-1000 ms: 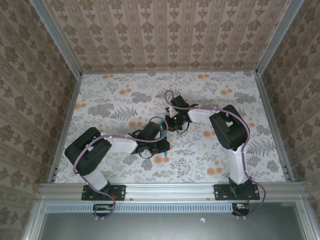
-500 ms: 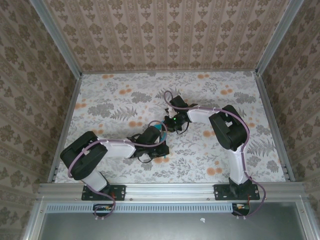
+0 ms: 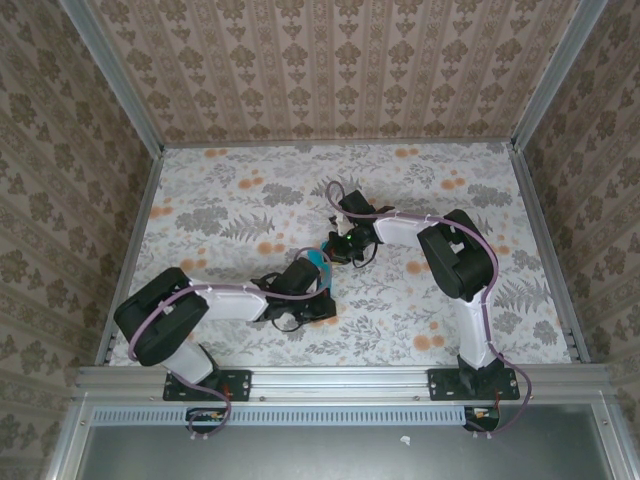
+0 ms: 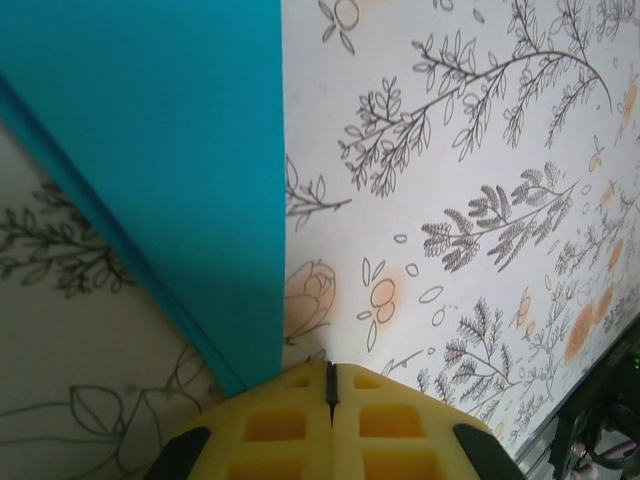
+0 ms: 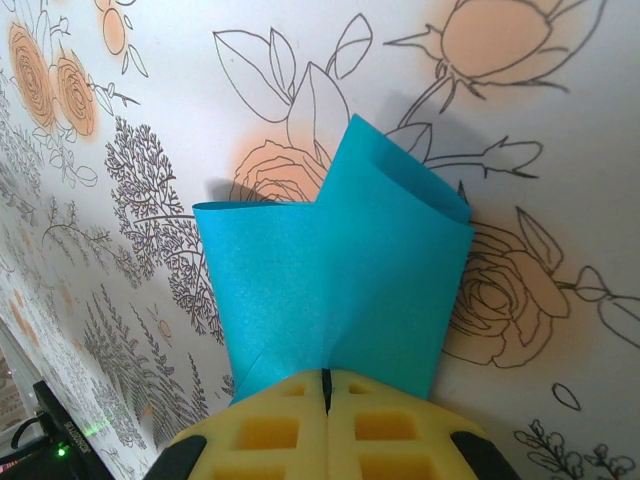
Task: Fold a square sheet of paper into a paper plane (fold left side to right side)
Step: Fold the wing for the fifth time at the center of the table, then pick up the paper plane at the center of the table.
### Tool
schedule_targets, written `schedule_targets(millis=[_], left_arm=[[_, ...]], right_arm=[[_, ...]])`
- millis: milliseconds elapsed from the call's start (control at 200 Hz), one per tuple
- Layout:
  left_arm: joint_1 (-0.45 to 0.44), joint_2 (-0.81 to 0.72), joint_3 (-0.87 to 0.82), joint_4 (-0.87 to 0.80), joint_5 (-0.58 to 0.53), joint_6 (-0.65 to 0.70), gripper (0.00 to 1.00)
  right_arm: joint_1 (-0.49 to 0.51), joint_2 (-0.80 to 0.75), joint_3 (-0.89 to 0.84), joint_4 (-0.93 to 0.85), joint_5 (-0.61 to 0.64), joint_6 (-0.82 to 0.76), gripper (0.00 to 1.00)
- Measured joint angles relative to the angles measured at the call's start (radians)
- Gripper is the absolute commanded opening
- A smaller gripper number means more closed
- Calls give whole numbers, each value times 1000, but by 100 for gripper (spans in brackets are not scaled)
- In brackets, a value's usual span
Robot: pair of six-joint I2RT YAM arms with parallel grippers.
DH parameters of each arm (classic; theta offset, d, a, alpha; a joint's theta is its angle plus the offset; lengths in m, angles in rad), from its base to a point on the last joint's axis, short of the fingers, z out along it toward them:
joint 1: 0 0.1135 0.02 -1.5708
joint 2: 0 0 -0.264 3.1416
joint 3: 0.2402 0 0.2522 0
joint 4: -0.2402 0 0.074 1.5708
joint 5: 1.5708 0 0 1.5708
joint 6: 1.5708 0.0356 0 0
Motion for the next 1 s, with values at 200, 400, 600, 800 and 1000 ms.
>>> schedule_targets(millis=[200, 400, 600, 800, 1000], left_arm=[[0, -11, -17, 12, 12, -7, 3], [58, -112, -29, -29, 40, 28, 7], [247, -301, -2, -137, 55, 132, 11], [457, -391, 12, -200, 57, 206, 14], [538, -395, 12, -229, 31, 236, 26]], right_arm=[[-1, 0, 0, 8, -3, 0, 8], [-19, -2, 0, 44, 2, 0, 14], [-59, -91, 0, 27, 79, -27, 28], [-58, -296, -26, -29, 222, -53, 50], [34, -352, -108, -86, 323, -34, 66]])
